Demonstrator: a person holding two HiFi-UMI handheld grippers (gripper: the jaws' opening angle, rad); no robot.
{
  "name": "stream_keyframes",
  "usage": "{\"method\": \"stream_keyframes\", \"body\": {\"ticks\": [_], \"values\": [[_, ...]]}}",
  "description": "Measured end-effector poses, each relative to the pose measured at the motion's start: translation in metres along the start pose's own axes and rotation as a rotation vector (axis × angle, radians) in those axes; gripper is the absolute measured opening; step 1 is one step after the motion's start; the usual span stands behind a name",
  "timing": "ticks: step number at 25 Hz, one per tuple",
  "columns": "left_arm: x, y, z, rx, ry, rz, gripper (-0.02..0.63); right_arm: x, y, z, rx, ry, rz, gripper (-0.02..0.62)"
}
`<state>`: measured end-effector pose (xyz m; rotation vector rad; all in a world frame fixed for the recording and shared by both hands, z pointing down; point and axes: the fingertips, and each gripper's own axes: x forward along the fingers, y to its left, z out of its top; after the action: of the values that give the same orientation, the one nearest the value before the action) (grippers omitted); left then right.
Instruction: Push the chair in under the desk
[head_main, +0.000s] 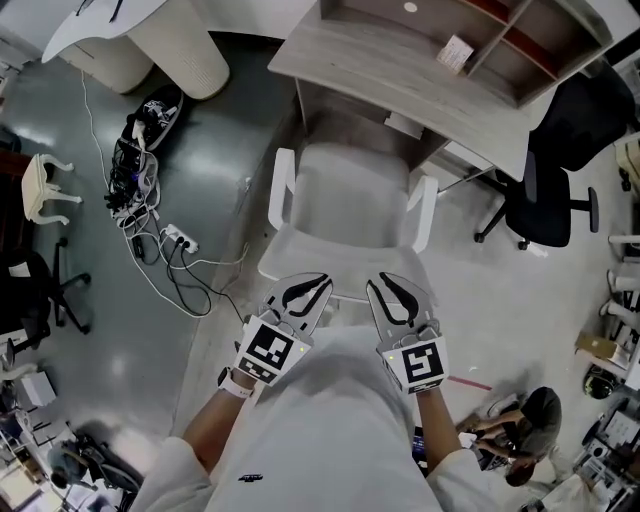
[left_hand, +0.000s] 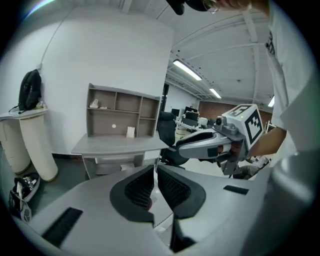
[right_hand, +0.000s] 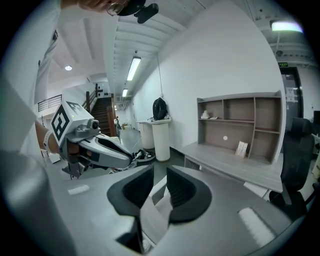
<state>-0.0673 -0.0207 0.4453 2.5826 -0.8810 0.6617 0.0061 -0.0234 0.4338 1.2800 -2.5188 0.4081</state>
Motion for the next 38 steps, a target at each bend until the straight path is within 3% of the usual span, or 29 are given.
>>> {"method": "stream_keyframes", "body": {"ticks": [3,9,17,24,27,34,38], "values": [[0.013,-0.004,-0.024,0.027,0.072,-0.032,0.021,0.009,0.002,-0.008,0.003,0.024,0.02,0.11],[0.034,-0.021,-0.08,0.047,0.27,-0.182,0.158,0.019,0.006,-0.05,-0.001,0.144,0.105,0.155],[0.045,-0.023,-0.121,0.205,0.413,-0.215,0.215,0.029,0.023,-0.105,-0.06,0.285,0.236,0.198],[0.057,-0.02,-0.153,0.303,0.523,-0.239,0.216,0.032,0.036,-0.16,-0.166,0.474,0.328,0.225],[0.06,-0.016,-0.164,0.361,0.568,-0.221,0.216,0.034,0.036,-0.176,-0.233,0.504,0.315,0.225],[0.061,-0.012,-0.169,0.403,0.63,-0.21,0.183,0.04,0.033,-0.195,-0.333,0.552,0.296,0.227],[0.061,-0.014,-0.173,0.443,0.676,-0.225,0.153,0.037,0.035,-0.207,-0.45,0.615,0.317,0.172]]}}
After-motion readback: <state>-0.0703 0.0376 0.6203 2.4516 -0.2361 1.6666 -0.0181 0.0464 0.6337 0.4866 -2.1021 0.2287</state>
